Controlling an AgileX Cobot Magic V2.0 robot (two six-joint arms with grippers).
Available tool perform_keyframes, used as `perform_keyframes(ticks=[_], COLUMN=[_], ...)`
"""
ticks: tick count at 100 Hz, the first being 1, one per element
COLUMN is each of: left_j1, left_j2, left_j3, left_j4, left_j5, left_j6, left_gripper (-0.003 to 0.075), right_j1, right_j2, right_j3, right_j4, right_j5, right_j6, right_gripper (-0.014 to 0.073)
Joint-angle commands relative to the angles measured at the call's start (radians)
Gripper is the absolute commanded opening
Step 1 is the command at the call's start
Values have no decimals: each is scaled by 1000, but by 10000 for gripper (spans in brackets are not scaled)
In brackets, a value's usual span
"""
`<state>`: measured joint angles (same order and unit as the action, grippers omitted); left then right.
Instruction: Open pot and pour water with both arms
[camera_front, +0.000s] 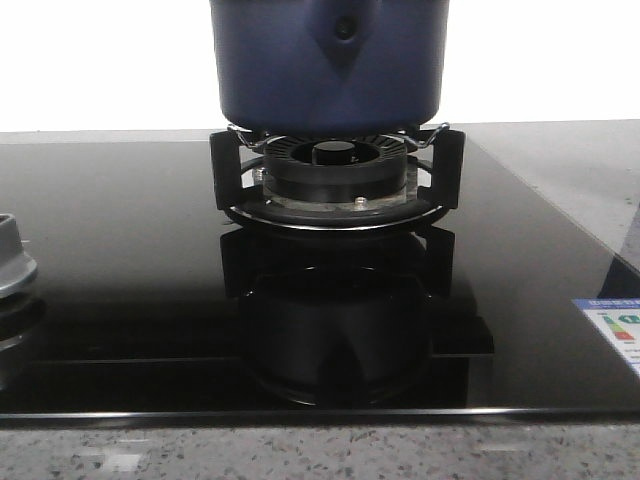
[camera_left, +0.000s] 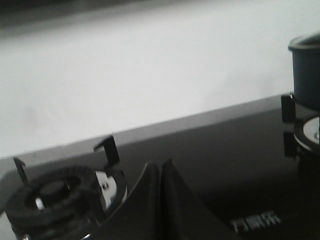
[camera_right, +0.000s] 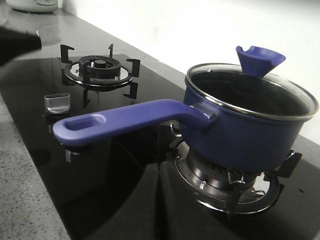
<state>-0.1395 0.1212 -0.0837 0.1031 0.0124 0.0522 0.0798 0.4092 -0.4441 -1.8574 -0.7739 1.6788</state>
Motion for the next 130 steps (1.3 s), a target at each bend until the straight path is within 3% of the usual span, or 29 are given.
perform_keyframes(ticks=[1,28,59,130], left_j1=[1,30,75,75], left_j2=[5,-100,-148,-148], left_j3=[29,132,130,130], left_j4=[3,-30,-25,-16], left_j5=[-89,0,286,288], left_j6=[-52,-52,-52,-52], left_gripper=[-20,-20,-20,-20], right_j1=[2,2,2,2], right_j2=[7,7,7,7], right_j3=[-24,-24,-24,-24], right_j4=[-22,-22,-22,-22], right_j5=[26,26,26,26], right_j6=[-1,-1,-1,-1], right_gripper=[-64,-64,-64,-64])
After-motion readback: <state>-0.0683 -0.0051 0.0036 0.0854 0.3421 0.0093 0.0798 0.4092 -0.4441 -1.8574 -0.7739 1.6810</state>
